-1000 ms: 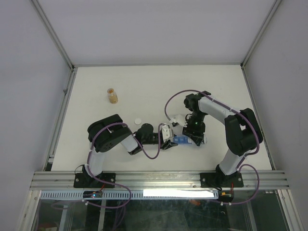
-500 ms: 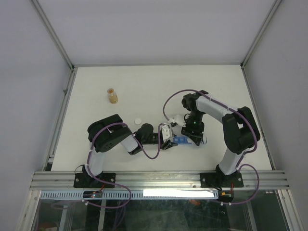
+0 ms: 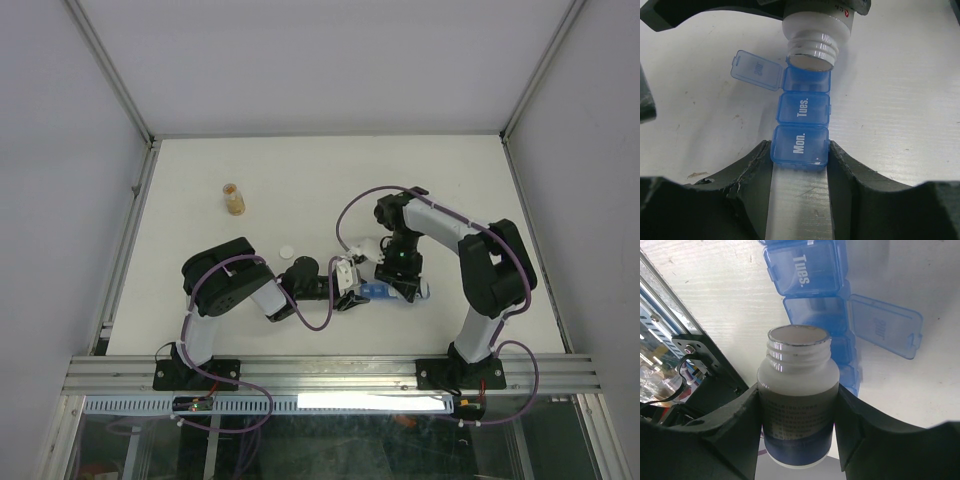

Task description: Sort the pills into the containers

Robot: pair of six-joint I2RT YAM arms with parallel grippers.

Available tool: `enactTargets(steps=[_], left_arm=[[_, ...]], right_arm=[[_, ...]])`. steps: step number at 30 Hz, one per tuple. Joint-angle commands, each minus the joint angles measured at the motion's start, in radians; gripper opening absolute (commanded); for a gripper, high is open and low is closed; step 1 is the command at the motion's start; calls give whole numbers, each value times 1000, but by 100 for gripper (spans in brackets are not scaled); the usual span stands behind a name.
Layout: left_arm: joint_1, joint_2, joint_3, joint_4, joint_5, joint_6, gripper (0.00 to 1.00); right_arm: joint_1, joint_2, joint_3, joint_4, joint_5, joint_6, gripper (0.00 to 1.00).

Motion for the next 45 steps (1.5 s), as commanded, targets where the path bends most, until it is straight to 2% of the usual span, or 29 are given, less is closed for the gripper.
enactTargets(steps=[1, 4, 7, 10, 13, 16, 18, 21, 24, 26, 28, 30, 33, 35, 37, 40, 42, 45], left_arm=[[-16, -36, 0, 23, 18, 7, 41], [-17, -36, -1, 24, 19, 7, 41], [-18, -37, -1, 24, 20, 7, 41], [-18, -38, -3, 24, 19, 7, 41], [-18, -39, -3, 24, 22, 6, 41], [-19, -38, -5, 29, 23, 6, 41], [-18, -39, -4, 29, 25, 7, 41], [-18, -38, -6, 32, 26, 5, 41], [-18, -39, -8, 33, 26, 6, 41], [-18, -38, -9, 37, 25, 6, 41], [-18, -36, -7, 35, 27, 6, 41], [-18, -36, -7, 36, 28, 6, 41], [-18, -37, -7, 35, 27, 5, 41], [-18, -35, -8, 39, 28, 6, 41], [-19, -33, -7, 38, 29, 5, 41], [-18, -31, -6, 42, 30, 5, 41], [-18, -31, -6, 39, 30, 5, 41], [-18, -29, -6, 43, 30, 7, 41]], right_arm=[[19, 0, 49, -60, -1, 9, 0], [23, -10, 45, -14, 63, 32, 0], [27, -4, 63, -62, 4, 21, 0], [31, -13, 37, -8, 77, 44, 0], [28, -4, 47, -38, 30, 31, 0], [27, -8, 34, 1, 81, 49, 0], [29, 2, 54, -54, -2, 30, 0], [32, -9, 28, 0, 89, 45, 0], [31, 3, 41, -39, 25, 33, 0], [34, -6, 27, -11, 69, 45, 0], [33, 4, 52, -53, 9, 36, 0], [38, -8, 27, -5, 79, 47, 0], [33, 8, 49, -56, 8, 41, 0], [36, -6, 28, -9, 72, 50, 0], [33, 14, 54, -66, 11, 46, 0], [33, -6, 18, 2, 88, 55, 0], [23, 16, 55, -56, 16, 52, 0], [26, 0, 34, -11, 76, 64, 0]])
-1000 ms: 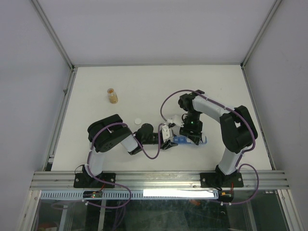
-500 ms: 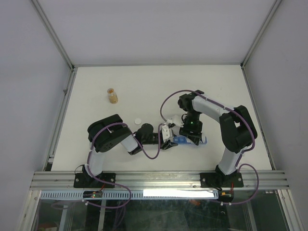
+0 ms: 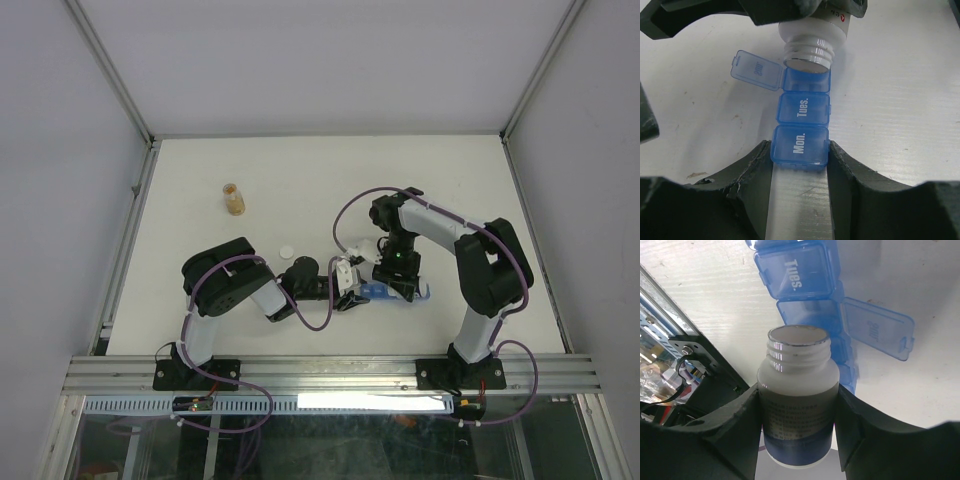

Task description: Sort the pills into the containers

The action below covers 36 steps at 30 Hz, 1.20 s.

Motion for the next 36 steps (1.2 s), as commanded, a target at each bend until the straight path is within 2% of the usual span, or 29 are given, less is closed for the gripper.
enactTargets(steps=[1, 2, 4, 6, 8, 11, 13, 15, 18, 20, 22, 25, 27, 29, 31, 36], left_arm=[[-18, -30, -4, 38, 29, 7, 41], [-19, -31, -4, 35, 29, 6, 41], [-18, -31, -4, 37, 31, 7, 41], [-18, -32, -6, 33, 30, 8, 41], [-18, -31, -5, 36, 30, 9, 41], [-18, -30, -3, 30, 31, 10, 41], [-18, -29, -4, 35, 29, 9, 41], [-18, -30, -2, 31, 27, 11, 41], [-18, -30, -3, 34, 26, 12, 41], [-18, -34, -5, 26, 22, 13, 41], [-18, -34, -7, 31, 18, 13, 41], [-19, -35, -6, 27, 19, 14, 41], [-18, -33, -6, 31, 21, 13, 41], [-18, -35, -5, 28, 23, 13, 41], [-18, -35, -7, 31, 21, 13, 41], [-18, -34, -7, 32, 20, 13, 41]], right_arm=[[-4, -2, 42, -48, -16, 14, 0], [-1, -10, 45, -51, -41, 15, 0], [-7, -16, 12, 4, 43, 22, 0], [-6, -1, 40, -58, -29, 20, 0], [-2, -31, -6, 19, 53, 26, 0], [-7, -11, 30, -48, -26, 24, 0], [-2, -34, -1, 6, 48, 33, 0], [-2, -16, 38, -62, -30, 28, 0], [3, -28, -4, 1, 65, 35, 0], [1, -13, 36, -66, -32, 28, 0], [13, -44, 0, 1, 40, 38, 0], [21, -33, 29, -66, -45, 34, 0], [19, -38, -6, -7, 55, 42, 0], [8, -18, 19, -45, -3, 40, 0], [15, -36, 1, -11, 19, 42, 0], [16, -34, 39, -50, -14, 39, 0]])
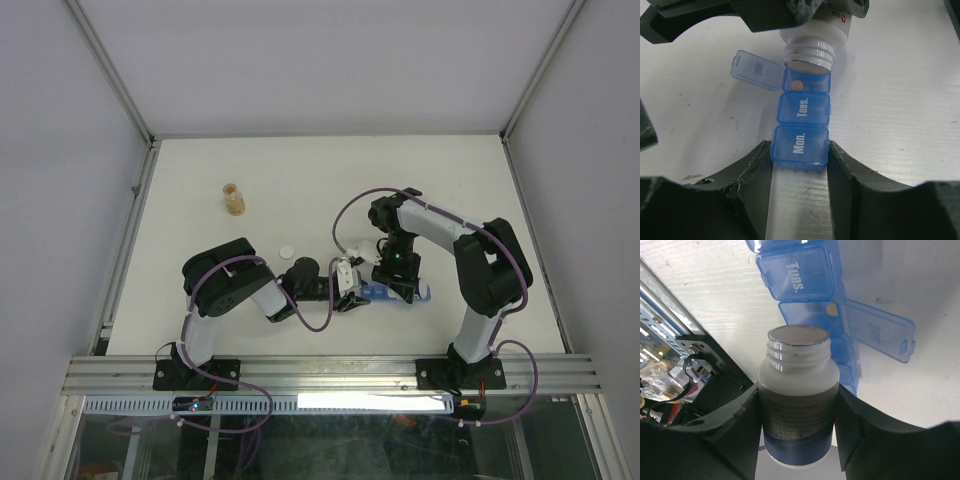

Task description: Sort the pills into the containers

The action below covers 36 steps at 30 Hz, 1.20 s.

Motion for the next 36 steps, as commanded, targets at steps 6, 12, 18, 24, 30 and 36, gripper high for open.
enactTargets(steps=[6, 12, 18, 24, 30, 36], left_arm=[[-12, -33, -9, 31, 15, 12, 41], [-12, -34, -7, 30, 17, 13, 41], [-12, -30, -8, 36, 18, 13, 41], [-12, -25, -4, 34, 19, 12, 41], [-12, -28, -5, 27, 20, 14, 41], [-13, -27, -3, 30, 20, 16, 41]], right_arm=[[3, -27, 29, -50, -49, 17, 0], [5, -45, 31, -27, -60, 18, 0], [2, -65, -15, 47, 57, 32, 0], [-7, -41, 30, -28, -24, 30, 0], [1, -59, 24, -28, -47, 36, 0], [4, -80, -12, 53, 63, 45, 0]])
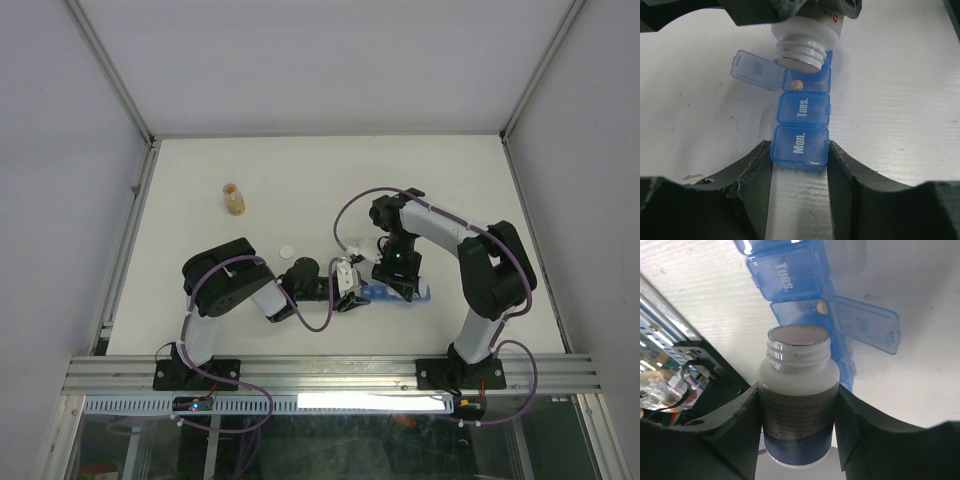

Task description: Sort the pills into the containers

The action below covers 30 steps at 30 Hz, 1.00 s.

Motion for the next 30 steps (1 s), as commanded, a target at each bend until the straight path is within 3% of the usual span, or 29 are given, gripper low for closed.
enactTargets(steps=[1, 3, 5, 7, 9, 12, 14, 16, 18, 20, 23, 26, 28, 30], left_arm=[[-12, -25, -1, 32, 21, 16, 41], [-12, -27, 0, 23, 21, 16, 41], [-12, -24, -1, 29, 20, 16, 41], [-12, -26, -1, 21, 20, 17, 40], [-12, -27, 0, 25, 20, 17, 41], [-12, -27, 3, 16, 21, 19, 41], [-12, -24, 4, 24, 22, 18, 40], [-12, -25, 5, 15, 23, 19, 41], [-12, -22, 3, 20, 21, 19, 40], [-13, -22, 7, 17, 23, 19, 41], [-12, -20, 3, 22, 21, 19, 40], [-12, -25, 3, 12, 20, 20, 40], [-12, -23, 3, 22, 20, 20, 40], [-12, -25, 3, 13, 21, 20, 40]], right_arm=[[3, -43, 8, 3, 67, 17, 0], [10, -31, 29, -28, -15, 13, 0], [8, -47, -4, 20, 68, 19, 0], [8, -30, 40, -53, -35, 10, 0], [9, -52, 1, 21, 57, 15, 0], [7, -45, 36, -44, -48, 13, 0], [5, -52, -13, 31, 75, 26, 0], [10, -34, 36, -57, -50, 25, 0], [19, -76, -21, 38, 55, 30, 0], [7, -33, 15, -44, -9, 31, 0], [12, -73, -22, 34, 48, 38, 0], [26, -59, 9, -14, -35, 43, 0], [21, -63, -29, 26, 72, 51, 0], [28, -53, 22, -48, -52, 48, 0]])
